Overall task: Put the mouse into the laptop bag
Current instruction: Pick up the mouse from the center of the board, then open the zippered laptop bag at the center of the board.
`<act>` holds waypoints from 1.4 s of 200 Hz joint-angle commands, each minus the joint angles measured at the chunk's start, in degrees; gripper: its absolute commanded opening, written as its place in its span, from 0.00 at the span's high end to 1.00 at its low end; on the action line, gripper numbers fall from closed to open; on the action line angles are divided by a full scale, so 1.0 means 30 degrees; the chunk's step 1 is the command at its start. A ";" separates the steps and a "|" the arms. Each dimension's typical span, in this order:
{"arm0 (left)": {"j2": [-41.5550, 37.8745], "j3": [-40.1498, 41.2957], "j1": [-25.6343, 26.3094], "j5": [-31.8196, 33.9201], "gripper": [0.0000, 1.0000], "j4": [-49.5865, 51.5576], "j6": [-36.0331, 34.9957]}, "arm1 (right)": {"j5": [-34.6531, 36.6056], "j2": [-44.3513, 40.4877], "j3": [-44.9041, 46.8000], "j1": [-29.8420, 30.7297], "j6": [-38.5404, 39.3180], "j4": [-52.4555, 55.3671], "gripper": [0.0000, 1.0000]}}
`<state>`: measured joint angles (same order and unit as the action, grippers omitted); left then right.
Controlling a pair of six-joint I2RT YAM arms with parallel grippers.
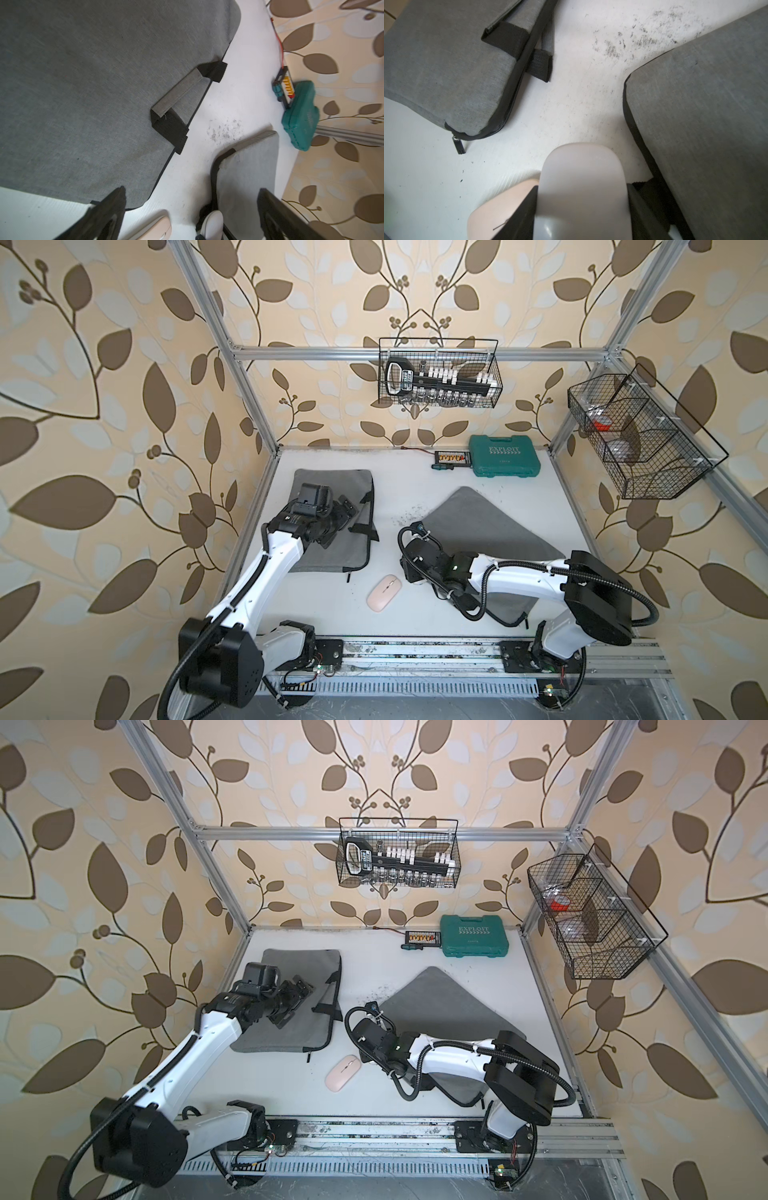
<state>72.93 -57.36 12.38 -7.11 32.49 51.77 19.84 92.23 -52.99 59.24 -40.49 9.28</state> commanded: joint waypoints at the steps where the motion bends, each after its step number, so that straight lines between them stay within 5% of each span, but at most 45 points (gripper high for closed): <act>1: 0.3928 -0.2880 0.1177 0.4119 0.02 0.0224 -0.2246 | -0.0768 -0.0113 -0.0413 -0.0460 0.0414 -0.0740 0.61; 33: 0.9638 -0.7548 0.1585 0.6400 0.09 0.4454 -0.3266 | -0.1273 0.0147 -0.0153 -0.0843 0.0488 -0.1120 0.62; 96: 1.2611 -0.9134 0.1586 0.7193 0.08 0.5527 -0.4409 | -0.2153 0.0940 -0.0239 -0.0929 0.0386 -0.1635 0.63; 124: 1.3545 -0.9761 0.1615 0.6948 0.22 0.6225 -0.4545 | -0.2270 0.1272 -0.0465 -0.0911 0.0344 -0.1711 0.64; 139: 1.3869 -1.0050 0.1615 0.7169 0.39 0.6567 -0.4618 | -0.2355 0.1306 -0.0553 -0.0910 0.0271 -0.1827 0.64; 166: 1.3993 -1.0075 0.1615 0.6906 0.74 0.6230 -0.4936 | -0.2401 0.1477 -0.0841 -0.0939 0.0306 -0.1879 0.64; 220: 1.3566 -1.0047 0.1615 0.6595 1.00 0.6380 -0.4882 | -0.2560 0.1428 -0.0587 -0.0939 0.0207 -0.2434 0.64; 280: 0.8956 -0.7246 0.1644 0.4649 1.00 0.5642 -0.3395 | -0.4271 0.1824 -0.1185 -0.2994 0.0283 -0.3736 0.69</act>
<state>108.95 -81.71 17.21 8.99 48.12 38.85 10.50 96.09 -53.71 53.67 -39.59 0.99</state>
